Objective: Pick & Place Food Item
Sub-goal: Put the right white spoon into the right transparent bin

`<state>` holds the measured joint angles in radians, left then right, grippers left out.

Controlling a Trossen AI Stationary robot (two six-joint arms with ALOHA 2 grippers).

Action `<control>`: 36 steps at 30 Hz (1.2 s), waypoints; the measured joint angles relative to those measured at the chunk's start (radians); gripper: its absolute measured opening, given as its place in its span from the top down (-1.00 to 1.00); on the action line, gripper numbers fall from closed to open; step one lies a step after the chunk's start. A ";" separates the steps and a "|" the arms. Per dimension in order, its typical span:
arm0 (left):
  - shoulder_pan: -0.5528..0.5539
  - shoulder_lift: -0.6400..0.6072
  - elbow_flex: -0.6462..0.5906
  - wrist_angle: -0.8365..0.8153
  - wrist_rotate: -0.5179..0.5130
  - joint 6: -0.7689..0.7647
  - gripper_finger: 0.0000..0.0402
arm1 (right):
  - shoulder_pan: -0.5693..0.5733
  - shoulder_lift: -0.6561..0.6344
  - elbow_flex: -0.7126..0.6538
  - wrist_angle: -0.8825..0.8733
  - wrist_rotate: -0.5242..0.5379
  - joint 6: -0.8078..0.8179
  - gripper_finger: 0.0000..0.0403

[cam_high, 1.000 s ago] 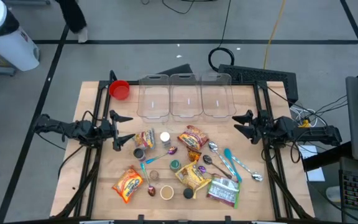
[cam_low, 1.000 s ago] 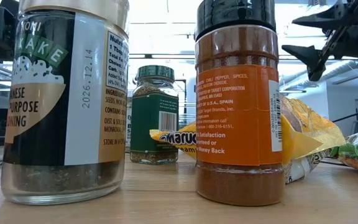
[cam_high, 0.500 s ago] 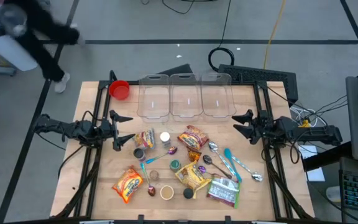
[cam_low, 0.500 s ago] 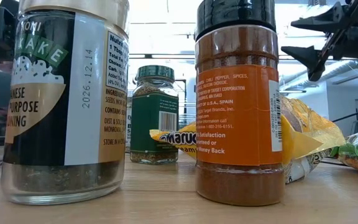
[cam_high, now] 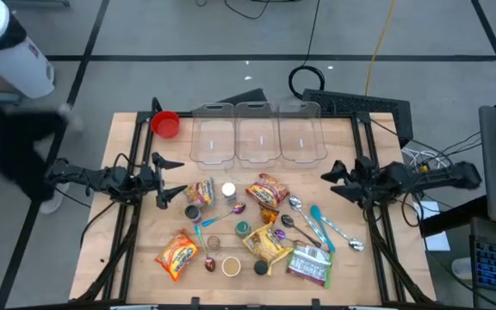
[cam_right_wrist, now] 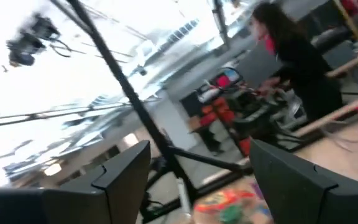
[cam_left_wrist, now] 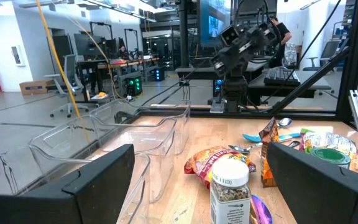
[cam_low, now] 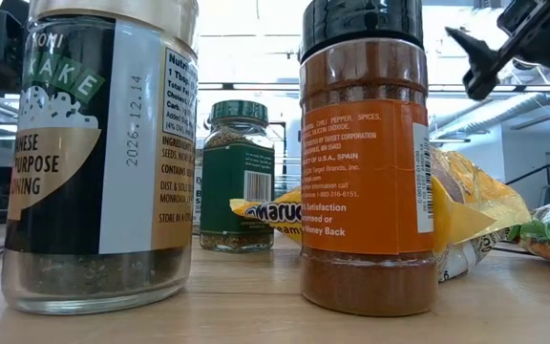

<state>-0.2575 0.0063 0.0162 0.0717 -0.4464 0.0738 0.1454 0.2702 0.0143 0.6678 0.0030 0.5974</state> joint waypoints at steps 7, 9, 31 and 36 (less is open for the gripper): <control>0.000 0.000 0.000 0.000 0.000 0.000 -0.86 | 0.264 0.288 0.027 0.363 0.101 -0.230 -0.33; 0.000 0.000 0.000 0.000 0.000 0.000 -0.86 | 0.313 0.362 0.053 0.383 0.138 -0.277 -0.33; 0.000 0.000 0.000 0.000 0.000 0.000 -0.86 | 0.528 0.787 0.784 -1.015 0.287 0.102 -0.33; 0.000 0.000 0.000 0.000 0.000 0.000 -0.86 | 0.577 0.907 0.865 -1.461 0.246 0.499 -0.33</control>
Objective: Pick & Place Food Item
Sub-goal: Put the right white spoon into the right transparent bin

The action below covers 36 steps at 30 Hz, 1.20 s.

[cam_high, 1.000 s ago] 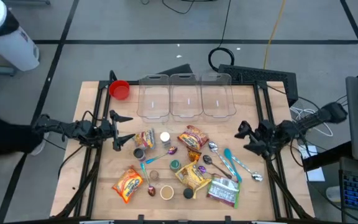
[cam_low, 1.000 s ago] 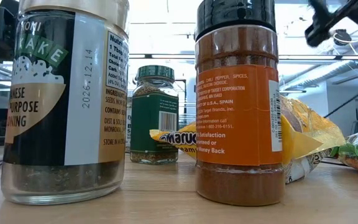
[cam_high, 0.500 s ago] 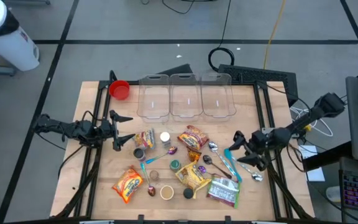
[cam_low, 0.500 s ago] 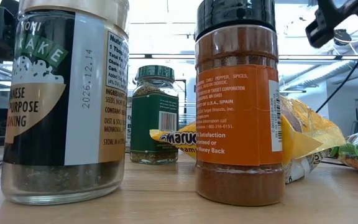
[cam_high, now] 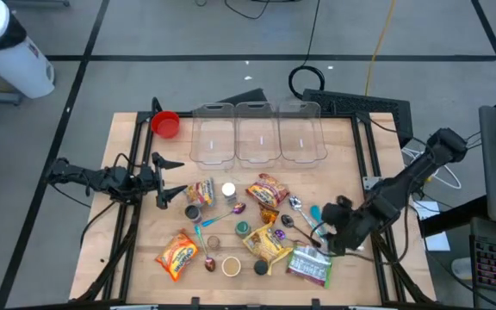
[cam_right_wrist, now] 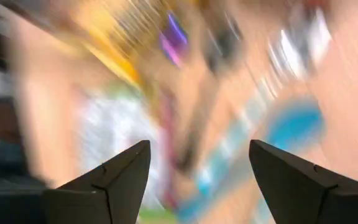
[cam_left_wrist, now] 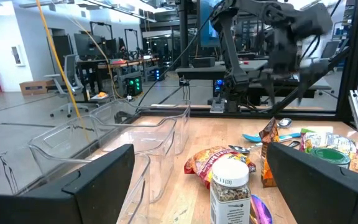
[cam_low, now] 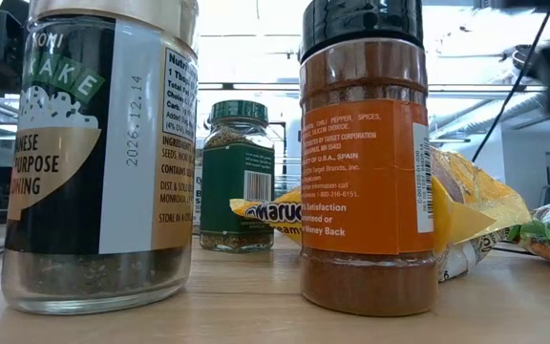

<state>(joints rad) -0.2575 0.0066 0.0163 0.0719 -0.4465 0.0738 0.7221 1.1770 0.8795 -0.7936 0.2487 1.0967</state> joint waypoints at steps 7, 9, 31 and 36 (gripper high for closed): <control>0.000 0.000 0.000 0.000 0.000 0.000 -0.86 | 0.100 0.057 -0.119 -0.017 -0.124 0.300 -0.33; 0.000 0.000 0.000 0.000 0.000 0.000 -0.86 | 0.126 0.060 -0.164 0.008 -0.142 0.353 -0.33; 0.000 0.000 0.000 0.000 0.000 0.000 -0.86 | 0.182 0.059 -0.328 0.068 -0.189 0.538 0.67; 0.000 0.000 0.000 0.000 0.000 0.000 -0.86 | 0.183 0.059 -0.328 0.061 -0.179 0.544 0.95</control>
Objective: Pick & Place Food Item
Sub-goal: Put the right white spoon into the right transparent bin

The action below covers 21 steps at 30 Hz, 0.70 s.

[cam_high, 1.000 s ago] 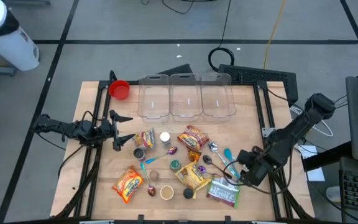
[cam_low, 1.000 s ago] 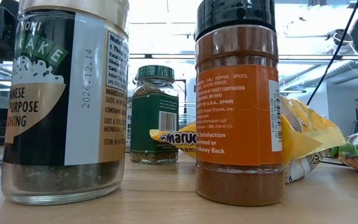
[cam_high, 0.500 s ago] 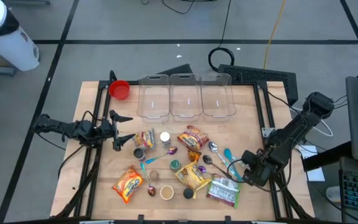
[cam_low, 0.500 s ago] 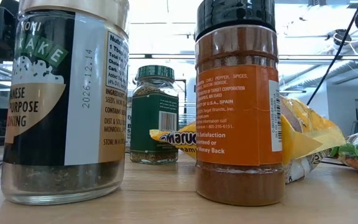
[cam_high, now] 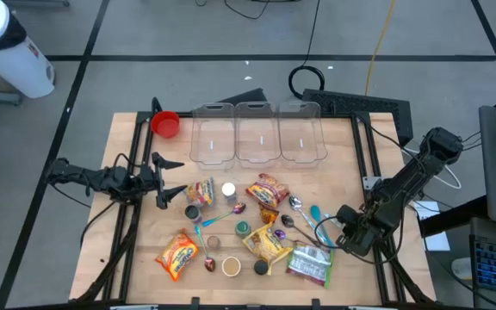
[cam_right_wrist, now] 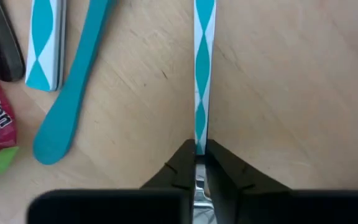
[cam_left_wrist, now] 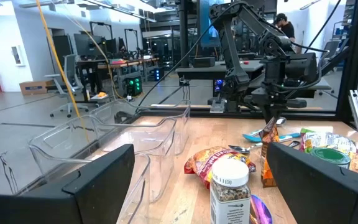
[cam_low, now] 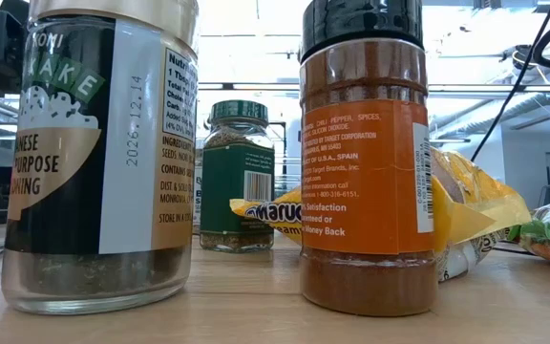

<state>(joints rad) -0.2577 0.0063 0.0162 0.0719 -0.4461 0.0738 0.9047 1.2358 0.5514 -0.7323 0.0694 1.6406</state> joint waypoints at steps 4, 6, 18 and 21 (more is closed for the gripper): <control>0.000 0.000 0.000 0.000 0.000 0.000 -0.86 | 0.000 -0.001 -0.001 0.002 0.004 0.000 0.93; 0.000 0.000 0.000 0.000 0.000 0.000 -0.86 | 0.000 -0.010 -0.001 0.003 0.005 0.001 0.94; 0.000 0.000 0.000 0.000 0.000 0.000 -0.86 | 0.001 -0.189 -0.005 0.103 0.147 -0.046 0.98; 0.000 0.000 0.000 0.000 0.000 0.000 -0.86 | 0.001 -0.225 -0.005 0.152 0.218 -0.101 0.98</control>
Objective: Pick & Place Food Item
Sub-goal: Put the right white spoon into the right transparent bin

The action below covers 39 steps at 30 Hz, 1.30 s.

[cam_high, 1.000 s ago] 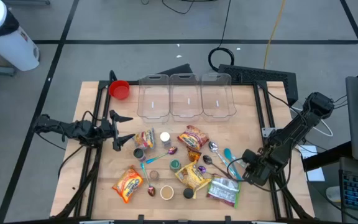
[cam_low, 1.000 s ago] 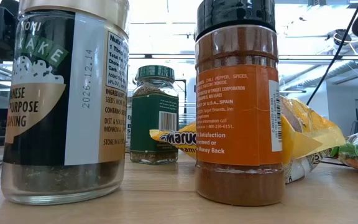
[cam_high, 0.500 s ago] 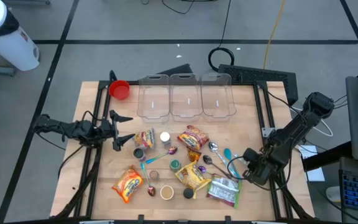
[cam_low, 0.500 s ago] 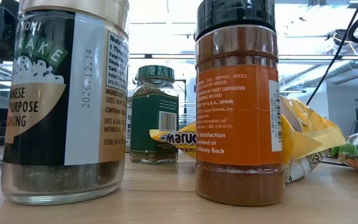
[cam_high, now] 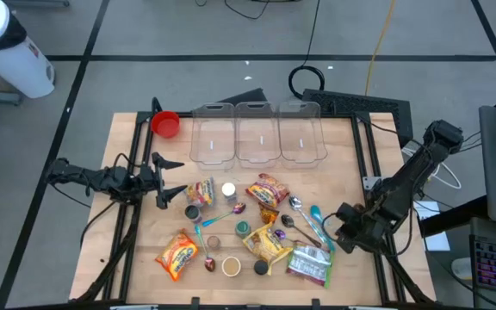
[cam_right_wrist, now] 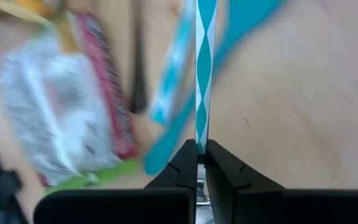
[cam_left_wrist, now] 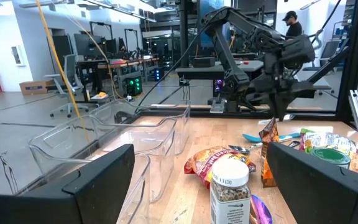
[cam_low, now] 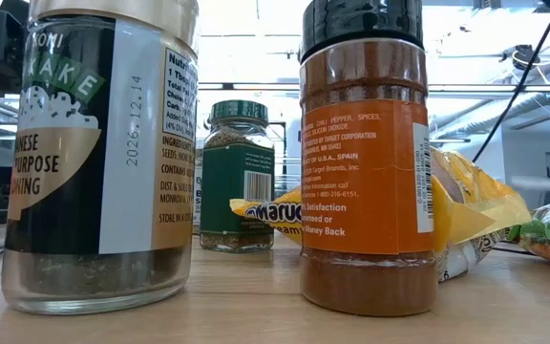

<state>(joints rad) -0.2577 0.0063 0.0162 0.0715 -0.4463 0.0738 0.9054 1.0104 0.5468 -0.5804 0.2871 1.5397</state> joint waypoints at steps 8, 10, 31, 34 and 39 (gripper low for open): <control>0.000 0.000 0.000 0.000 0.000 0.000 -0.86 | -0.015 -0.055 0.001 0.173 0.213 -0.199 0.99; 0.000 0.000 0.000 0.000 0.000 0.000 -0.86 | -0.033 -0.055 0.001 0.234 0.263 -0.279 0.99; 0.000 0.000 0.000 0.000 0.000 0.000 -0.86 | -0.467 0.005 0.002 0.900 0.392 -1.163 0.96; 0.000 0.000 0.000 0.000 0.000 0.000 -0.86 | -0.536 0.018 0.002 0.987 0.392 -1.249 0.96; 0.000 0.000 0.000 0.000 0.000 0.000 -0.86 | -0.667 0.018 0.003 1.049 0.392 -1.365 0.96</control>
<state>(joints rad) -0.2574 0.0063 0.0165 0.0719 -0.4465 0.0738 0.2380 1.0280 0.5499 0.4683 0.6791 0.1746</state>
